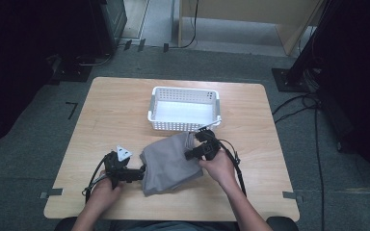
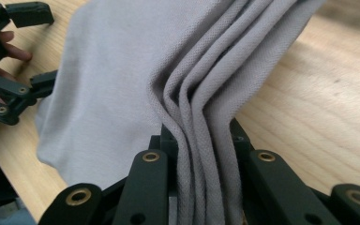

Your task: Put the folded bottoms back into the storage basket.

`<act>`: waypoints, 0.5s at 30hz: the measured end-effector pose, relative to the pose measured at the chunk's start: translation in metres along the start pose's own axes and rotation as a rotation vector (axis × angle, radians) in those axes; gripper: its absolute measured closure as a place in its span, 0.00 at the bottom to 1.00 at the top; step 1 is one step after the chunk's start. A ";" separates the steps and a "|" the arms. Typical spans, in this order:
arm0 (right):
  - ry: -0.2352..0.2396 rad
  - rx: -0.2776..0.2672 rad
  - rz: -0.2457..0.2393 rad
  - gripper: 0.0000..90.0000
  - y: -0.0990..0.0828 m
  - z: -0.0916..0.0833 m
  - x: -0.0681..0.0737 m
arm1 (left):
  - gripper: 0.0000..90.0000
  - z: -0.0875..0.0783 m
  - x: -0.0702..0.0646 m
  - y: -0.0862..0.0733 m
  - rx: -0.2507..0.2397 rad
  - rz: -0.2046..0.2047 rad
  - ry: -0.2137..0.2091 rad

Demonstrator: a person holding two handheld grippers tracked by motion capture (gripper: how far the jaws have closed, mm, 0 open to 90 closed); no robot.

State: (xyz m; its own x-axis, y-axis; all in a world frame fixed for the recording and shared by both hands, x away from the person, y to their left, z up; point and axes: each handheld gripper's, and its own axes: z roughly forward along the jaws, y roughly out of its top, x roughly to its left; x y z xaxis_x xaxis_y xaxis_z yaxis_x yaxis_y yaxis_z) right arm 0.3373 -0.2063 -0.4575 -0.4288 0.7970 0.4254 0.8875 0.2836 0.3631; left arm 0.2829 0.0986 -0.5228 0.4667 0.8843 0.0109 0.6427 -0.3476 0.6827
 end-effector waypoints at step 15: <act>-0.023 0.042 -0.058 0.86 0.047 -0.046 0.026 | 0.00 0.000 0.000 0.000 -0.003 -0.001 0.001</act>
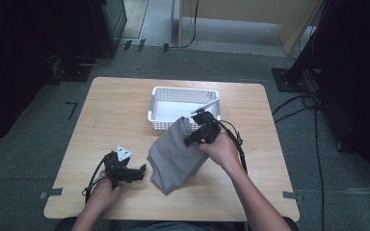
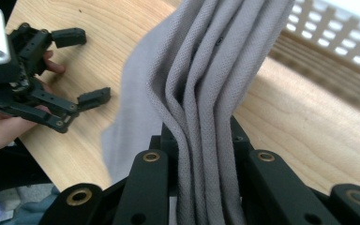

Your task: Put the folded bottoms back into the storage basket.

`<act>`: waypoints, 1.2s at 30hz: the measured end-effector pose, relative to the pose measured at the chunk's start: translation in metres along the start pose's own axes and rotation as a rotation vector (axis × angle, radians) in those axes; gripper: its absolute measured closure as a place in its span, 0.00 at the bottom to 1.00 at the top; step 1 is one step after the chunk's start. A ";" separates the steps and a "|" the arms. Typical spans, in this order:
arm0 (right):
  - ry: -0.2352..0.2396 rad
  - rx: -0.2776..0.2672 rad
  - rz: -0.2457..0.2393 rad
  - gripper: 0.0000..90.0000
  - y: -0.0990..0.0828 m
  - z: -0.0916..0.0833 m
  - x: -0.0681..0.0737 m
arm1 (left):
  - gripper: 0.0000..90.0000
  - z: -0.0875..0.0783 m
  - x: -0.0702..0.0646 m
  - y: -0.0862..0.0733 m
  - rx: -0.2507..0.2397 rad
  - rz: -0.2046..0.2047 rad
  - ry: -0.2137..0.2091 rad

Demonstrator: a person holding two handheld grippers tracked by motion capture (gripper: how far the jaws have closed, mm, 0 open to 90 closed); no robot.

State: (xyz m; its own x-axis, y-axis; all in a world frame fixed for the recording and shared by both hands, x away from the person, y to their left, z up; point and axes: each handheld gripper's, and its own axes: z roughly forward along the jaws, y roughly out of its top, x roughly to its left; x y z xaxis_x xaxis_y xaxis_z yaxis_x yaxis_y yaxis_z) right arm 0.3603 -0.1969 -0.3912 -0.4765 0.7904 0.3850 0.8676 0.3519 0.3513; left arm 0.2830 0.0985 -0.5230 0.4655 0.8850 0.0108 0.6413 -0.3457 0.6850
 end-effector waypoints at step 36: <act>-0.079 -0.165 0.028 0.86 0.123 -0.122 0.002 | 0.00 0.000 0.000 0.000 0.003 0.005 0.000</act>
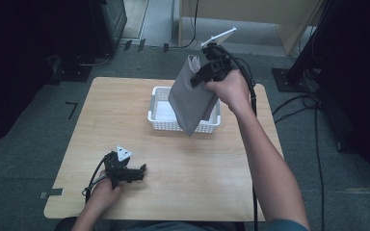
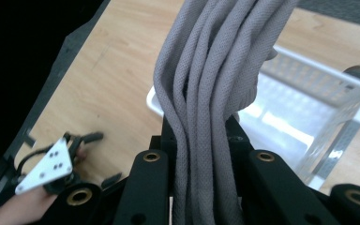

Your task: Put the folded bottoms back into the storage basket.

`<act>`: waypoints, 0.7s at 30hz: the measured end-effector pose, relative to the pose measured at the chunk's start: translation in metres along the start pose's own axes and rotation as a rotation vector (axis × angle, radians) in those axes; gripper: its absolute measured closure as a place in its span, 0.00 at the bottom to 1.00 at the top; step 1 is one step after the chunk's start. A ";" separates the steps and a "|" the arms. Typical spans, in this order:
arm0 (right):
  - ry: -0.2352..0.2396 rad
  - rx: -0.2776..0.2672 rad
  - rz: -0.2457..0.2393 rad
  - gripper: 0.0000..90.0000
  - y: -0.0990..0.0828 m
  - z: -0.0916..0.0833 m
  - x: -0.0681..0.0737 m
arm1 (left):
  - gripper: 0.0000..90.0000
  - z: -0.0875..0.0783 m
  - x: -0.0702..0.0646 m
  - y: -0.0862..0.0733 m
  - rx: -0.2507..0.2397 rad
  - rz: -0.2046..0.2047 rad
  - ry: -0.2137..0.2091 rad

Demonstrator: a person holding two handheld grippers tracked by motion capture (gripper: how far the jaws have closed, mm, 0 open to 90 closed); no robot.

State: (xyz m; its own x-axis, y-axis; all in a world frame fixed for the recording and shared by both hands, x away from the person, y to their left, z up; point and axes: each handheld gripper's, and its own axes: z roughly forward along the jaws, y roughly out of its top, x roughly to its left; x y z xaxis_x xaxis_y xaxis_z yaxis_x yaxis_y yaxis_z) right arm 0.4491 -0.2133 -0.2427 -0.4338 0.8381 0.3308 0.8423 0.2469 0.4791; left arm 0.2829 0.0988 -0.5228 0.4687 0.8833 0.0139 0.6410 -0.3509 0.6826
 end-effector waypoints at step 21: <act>-0.068 -0.064 0.072 0.85 0.051 0.081 0.014 | 0.00 -0.001 -0.001 0.000 0.000 0.004 -0.007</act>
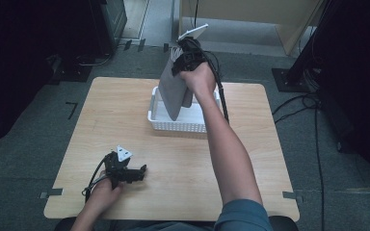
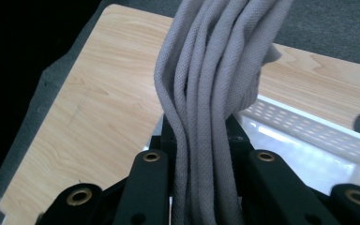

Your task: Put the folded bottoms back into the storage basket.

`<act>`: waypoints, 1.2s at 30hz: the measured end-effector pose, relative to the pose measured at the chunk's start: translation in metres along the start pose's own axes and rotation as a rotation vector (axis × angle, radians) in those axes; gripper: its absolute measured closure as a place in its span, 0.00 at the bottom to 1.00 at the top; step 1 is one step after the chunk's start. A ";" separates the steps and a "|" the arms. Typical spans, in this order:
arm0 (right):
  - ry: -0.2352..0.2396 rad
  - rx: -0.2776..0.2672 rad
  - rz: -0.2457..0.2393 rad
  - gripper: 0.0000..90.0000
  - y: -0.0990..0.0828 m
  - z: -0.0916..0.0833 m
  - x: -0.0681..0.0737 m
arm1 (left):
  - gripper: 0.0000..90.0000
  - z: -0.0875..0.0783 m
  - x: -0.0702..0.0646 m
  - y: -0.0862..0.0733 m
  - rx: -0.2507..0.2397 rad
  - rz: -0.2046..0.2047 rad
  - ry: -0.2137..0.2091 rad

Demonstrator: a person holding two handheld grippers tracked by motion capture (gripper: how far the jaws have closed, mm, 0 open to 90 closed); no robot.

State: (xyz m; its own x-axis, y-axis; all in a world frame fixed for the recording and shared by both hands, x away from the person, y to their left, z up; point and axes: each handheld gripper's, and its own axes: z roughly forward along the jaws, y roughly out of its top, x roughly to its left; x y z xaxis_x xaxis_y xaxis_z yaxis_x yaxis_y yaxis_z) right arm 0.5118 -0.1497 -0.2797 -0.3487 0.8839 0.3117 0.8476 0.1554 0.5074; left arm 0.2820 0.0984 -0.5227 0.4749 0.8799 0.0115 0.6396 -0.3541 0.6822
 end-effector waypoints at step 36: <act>0.013 0.005 0.345 0.85 -0.106 0.076 -0.123 | 0.00 0.000 0.000 0.000 -0.001 0.005 -0.001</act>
State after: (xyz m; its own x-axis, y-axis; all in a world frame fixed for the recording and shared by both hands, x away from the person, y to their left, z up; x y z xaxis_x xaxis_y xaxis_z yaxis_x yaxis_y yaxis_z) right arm 0.4951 -0.2415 -0.4334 -0.0460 0.8791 0.4744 0.9185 -0.1495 0.3661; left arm 0.2820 0.0980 -0.5229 0.4790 0.8777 0.0146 0.6367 -0.3588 0.6825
